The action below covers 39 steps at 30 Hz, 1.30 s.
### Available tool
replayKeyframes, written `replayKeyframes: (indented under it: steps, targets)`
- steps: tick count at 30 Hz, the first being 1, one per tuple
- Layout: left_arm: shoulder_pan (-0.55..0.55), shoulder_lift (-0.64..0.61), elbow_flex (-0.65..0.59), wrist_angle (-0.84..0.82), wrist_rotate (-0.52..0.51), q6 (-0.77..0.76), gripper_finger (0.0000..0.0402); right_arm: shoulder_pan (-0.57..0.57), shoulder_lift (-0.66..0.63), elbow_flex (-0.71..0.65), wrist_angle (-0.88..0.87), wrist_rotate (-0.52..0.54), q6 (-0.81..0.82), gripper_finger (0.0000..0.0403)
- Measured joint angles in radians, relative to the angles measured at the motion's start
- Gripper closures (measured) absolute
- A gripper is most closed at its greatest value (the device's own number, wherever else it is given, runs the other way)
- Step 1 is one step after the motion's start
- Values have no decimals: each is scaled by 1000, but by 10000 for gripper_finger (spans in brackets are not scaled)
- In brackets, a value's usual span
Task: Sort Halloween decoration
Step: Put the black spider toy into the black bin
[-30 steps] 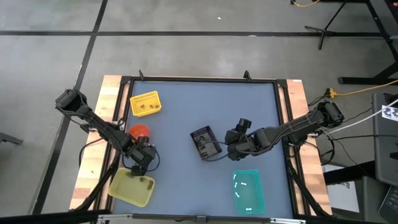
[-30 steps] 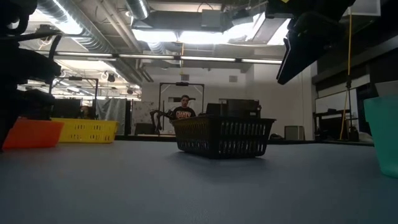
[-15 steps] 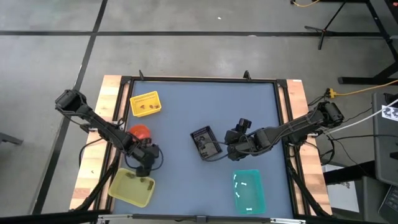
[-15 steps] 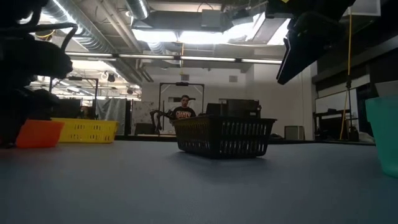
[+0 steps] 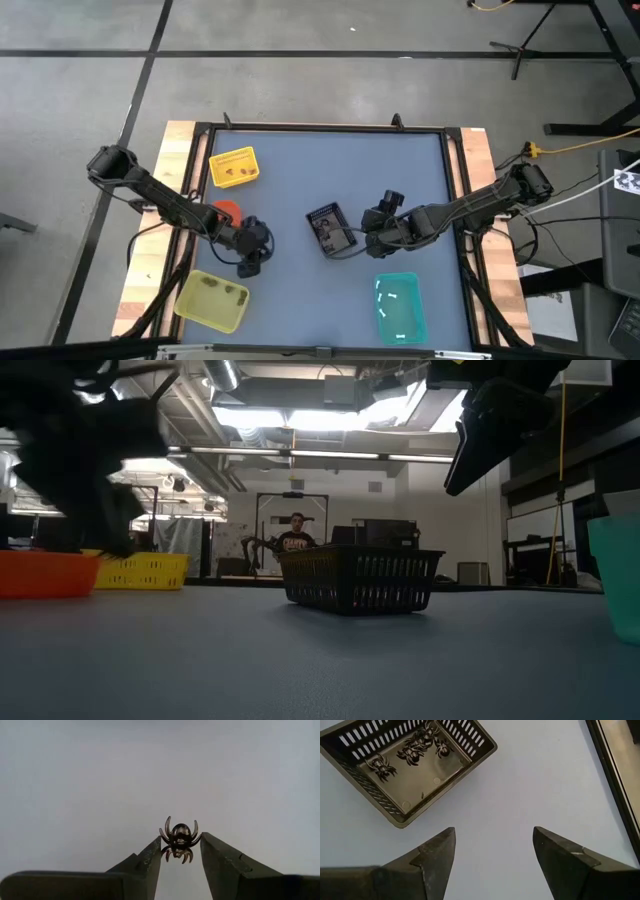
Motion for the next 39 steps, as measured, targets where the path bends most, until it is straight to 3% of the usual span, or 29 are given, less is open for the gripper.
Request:
replayKeyframes:
  steps: [6, 13, 17, 21, 31, 39]
  targets:
    - [48, 0, 1, 227, -65, 54, 283, 0, 0, 0, 2, 0, 0, 136]
    - [104, 0, 1, 482, -216, 244, 282, 0, 0, 0, 19, 0, 0, 136]
    - [155, 25, 2, 655, -246, 354, 282, 0, 0, 0, 19, 0, 0, 136]
    - [201, 101, 2, 835, -243, 419, 282, 0, 0, 0, 19, 0, 0, 136]
    - [244, 381, 2, 1148, -240, 416, 282, 0, 0, 0, 19, 0, 0, 136]
    - [246, 515, 37, 1205, -241, 412, 282, 0, 0, 0, 19, 0, 0, 136]
